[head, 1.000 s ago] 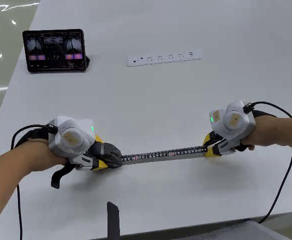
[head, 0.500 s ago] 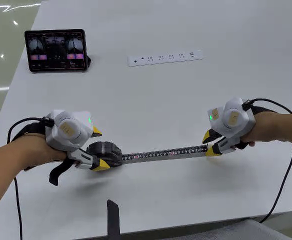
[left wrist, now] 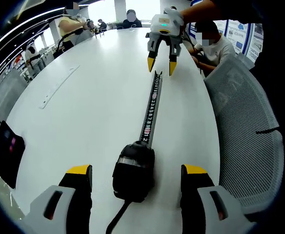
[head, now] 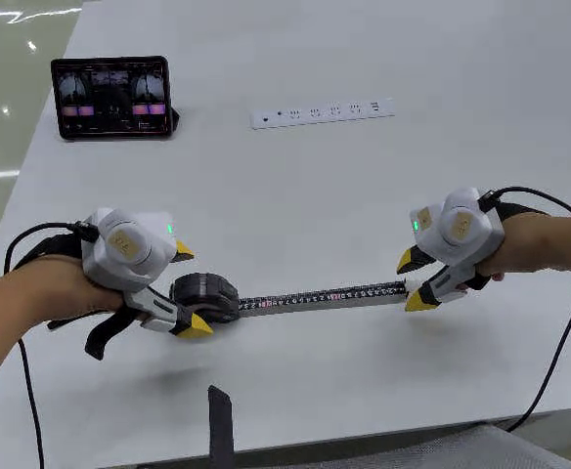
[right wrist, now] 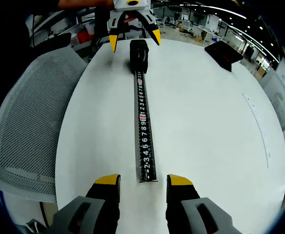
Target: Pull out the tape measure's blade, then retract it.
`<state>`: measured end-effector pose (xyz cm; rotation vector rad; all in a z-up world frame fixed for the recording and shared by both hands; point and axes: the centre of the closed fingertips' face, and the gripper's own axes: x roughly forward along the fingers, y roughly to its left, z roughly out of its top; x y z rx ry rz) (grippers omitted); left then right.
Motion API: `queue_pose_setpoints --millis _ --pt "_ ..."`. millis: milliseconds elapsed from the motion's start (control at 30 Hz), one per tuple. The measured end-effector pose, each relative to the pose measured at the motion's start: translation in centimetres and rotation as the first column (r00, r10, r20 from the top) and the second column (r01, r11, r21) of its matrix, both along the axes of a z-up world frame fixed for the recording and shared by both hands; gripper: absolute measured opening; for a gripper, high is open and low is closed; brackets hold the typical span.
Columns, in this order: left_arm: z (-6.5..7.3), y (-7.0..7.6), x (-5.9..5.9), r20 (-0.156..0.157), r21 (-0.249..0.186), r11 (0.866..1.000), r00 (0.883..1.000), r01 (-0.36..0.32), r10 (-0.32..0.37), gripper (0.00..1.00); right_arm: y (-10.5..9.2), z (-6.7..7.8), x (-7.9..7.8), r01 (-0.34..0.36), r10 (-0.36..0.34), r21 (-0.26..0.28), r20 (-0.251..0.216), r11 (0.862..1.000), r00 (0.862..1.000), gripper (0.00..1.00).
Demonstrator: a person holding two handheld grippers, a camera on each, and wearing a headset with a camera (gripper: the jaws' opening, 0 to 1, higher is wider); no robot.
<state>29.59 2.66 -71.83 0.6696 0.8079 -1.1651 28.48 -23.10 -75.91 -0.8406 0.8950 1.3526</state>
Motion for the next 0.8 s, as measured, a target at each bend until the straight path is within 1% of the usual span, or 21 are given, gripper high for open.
queue_pose_setpoints --millis 67,100,167,200,233,267,333,400,467,500,533,633,733,767,800 --pt "0.1 0.1 0.0 -0.001 -0.001 1.0 1.0 -0.009 0.009 0.74 -0.1 0.2 0.1 0.017 -0.017 0.007 -0.002 1.0 1.0 0.36" --pt "0.1 0.1 -0.1 -0.002 -0.003 1.0 1.0 -0.009 0.009 0.75 0.0 0.3 0.1 0.039 -0.039 0.011 -0.006 0.999 0.999 0.39" --pt "0.1 0.1 -0.3 0.009 0.001 1.0 1.0 0.011 -0.011 0.78 0.0 0.4 0.2 0.07 -0.07 0.018 -0.007 0.997 0.998 0.44" --pt "0.2 0.0 -0.4 0.014 0.0 1.0 1.0 0.013 -0.013 0.8 0.1 0.6 0.1 0.088 -0.087 0.031 -0.018 0.996 0.996 0.47" --pt "0.2 -0.1 -0.4 0.01 -0.006 1.0 1.0 0.012 -0.012 0.81 0.2 0.7 0.1 0.095 -0.094 0.039 -0.023 0.995 0.995 0.48" --pt "0.3 -0.2 -0.5 -0.004 -0.018 1.0 1.0 0.004 -0.004 0.84 0.2 0.8 0.0 0.103 -0.102 0.041 -0.024 0.994 0.994 0.5" --pt "0.4 -0.3 -0.6 -0.006 -0.028 1.0 1.0 -0.003 0.003 0.88 0.1 0.9 0.0 0.112 -0.111 0.041 -0.023 0.993 0.994 0.54" --pt "0.6 -0.4 -0.9 -0.031 -0.047 0.999 0.999 -0.017 0.016 0.92 0.0 0.8 0.0 0.118 -0.117 0.044 -0.02 0.992 0.993 0.57" --pt "0.5 -0.3 -0.8 -0.03 -0.045 0.999 0.999 -0.025 0.024 0.98 -0.2 0.8 0.0 0.134 -0.133 0.042 -0.023 0.99 0.991 0.59" --pt "0.6 -0.2 -0.8 -0.026 -0.045 0.999 0.999 -0.026 0.025 0.99 -0.3 0.7 0.0 0.139 -0.138 0.038 -0.02 0.99 0.99 0.62" --pt "0.8 -0.3 -0.8 -0.028 -0.055 0.998 0.999 -0.032 0.03 0.99 -0.4 0.6 0.0 0.149 -0.148 0.032 -0.024 0.988 0.989 0.63" --pt "1.0 -0.3 -0.7 -0.024 -0.067 0.997 0.999 -0.046 0.045 0.99 -0.5 0.6 0.1 0.167 -0.167 0.033 -0.022 0.985 0.986 0.71" --pt "1.1 -0.2 -0.7 -0.023 -0.075 0.995 0.998 -0.066 0.065 0.99 -0.4 0.9 0.1 0.202 -0.2 0.053 -0.029 0.978 0.979 0.76" --pt "0.9 0.0 -0.9 -0.05 -0.068 0.992 0.994 -0.102 0.099 0.99 -0.3 1.0 0.1 0.212 -0.21 0.058 -0.034 0.976 0.977 0.76" --pt "0.9 0.0 -1.0 -0.061 -0.072 0.991 0.992 -0.112 0.107 0.99 -0.3 1.0 0.1 0.217 -0.215 0.062 -0.035 0.974 0.976 0.77"
